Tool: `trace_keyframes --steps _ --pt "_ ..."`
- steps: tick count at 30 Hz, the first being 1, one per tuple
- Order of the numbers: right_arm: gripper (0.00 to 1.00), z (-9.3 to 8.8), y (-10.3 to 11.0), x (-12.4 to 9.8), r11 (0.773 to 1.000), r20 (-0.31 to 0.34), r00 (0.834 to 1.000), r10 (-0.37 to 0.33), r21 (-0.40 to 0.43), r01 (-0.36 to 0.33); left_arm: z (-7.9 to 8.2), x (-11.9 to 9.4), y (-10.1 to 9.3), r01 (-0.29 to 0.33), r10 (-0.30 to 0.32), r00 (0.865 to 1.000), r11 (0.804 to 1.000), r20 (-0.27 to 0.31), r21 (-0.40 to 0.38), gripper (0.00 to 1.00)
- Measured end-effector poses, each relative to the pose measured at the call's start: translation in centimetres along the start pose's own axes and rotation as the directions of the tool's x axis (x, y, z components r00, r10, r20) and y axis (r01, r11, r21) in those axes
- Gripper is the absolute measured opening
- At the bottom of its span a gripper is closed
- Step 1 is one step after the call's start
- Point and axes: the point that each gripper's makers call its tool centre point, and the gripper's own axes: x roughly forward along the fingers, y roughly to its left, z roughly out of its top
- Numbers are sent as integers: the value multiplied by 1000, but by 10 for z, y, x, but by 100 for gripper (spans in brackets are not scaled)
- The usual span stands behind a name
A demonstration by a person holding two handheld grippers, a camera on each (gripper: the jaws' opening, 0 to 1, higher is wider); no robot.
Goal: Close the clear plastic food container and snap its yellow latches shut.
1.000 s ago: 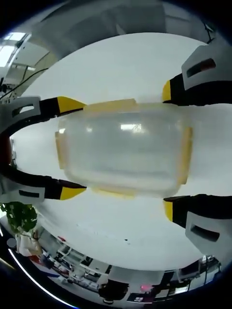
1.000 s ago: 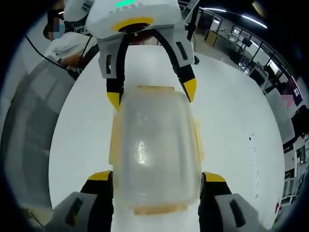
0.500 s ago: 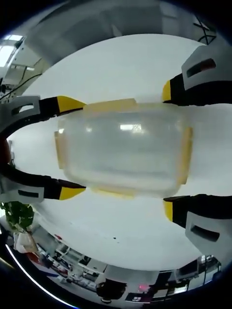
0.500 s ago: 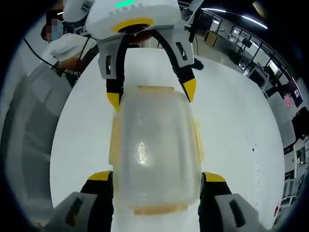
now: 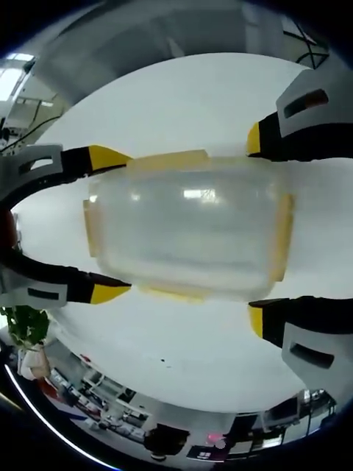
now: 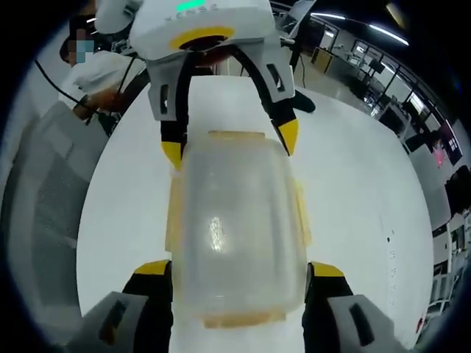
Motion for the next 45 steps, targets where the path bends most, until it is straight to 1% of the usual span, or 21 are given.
trace_keyframes --steps 7,16,45 --pt "72 7 1 5 1000 -4 1000 -4 -2 4 -8 -3 0 -1 1 1000 1000 1 0 73" --pt "72 8 -3 5 1000 2 1000 -8 5 8 -8 -2 4 3 -3 1000 1000 3 8 73" --pt "73 10 -32 9 1000 -2 1000 -10 -16 10 -11 3 31 -7 8 1000 1000 22 -12 73"
